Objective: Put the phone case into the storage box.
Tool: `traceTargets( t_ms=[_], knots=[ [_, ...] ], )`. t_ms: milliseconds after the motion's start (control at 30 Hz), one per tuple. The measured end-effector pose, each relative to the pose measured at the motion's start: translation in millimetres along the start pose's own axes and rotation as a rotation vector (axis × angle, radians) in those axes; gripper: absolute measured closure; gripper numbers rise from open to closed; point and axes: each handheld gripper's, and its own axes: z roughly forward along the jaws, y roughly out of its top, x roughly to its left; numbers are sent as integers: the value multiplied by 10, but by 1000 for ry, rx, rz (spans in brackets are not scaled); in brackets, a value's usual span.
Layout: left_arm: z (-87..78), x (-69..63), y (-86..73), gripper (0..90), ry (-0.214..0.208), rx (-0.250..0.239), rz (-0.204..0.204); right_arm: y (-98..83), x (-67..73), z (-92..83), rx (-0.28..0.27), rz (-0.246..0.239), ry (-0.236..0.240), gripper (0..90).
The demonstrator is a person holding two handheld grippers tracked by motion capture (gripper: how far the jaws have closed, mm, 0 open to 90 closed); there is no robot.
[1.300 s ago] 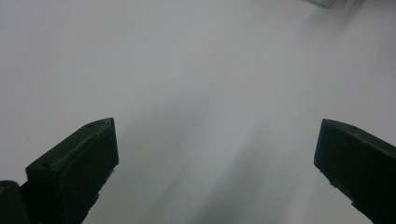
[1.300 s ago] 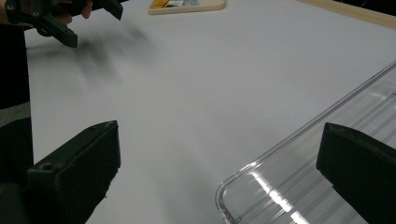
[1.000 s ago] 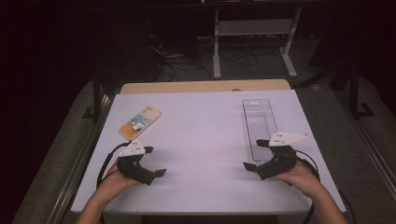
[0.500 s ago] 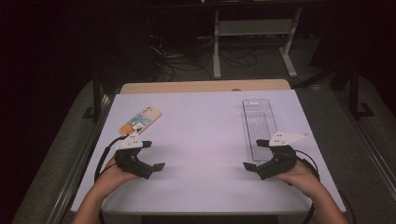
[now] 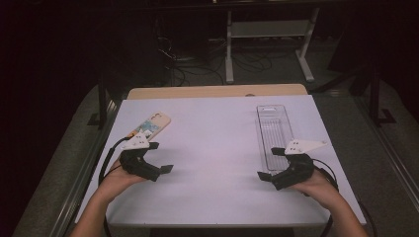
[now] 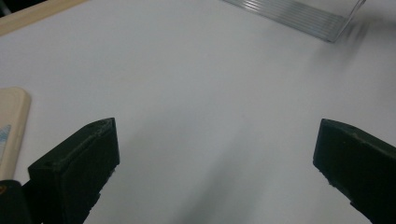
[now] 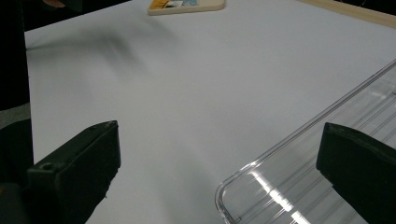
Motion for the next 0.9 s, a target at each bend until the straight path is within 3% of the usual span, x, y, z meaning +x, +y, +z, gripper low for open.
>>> traceTargets(
  t_ms=[400, 900],
  knots=[
    [-76, 143, 74, 0, 30, -17, -15, 0, 1, -2, 1, 1, 3, 0],
    [-157, 457, 193, 0, 96, -25, -24, 5, -10, 2, -2, 5, 7, 0]
  ],
)
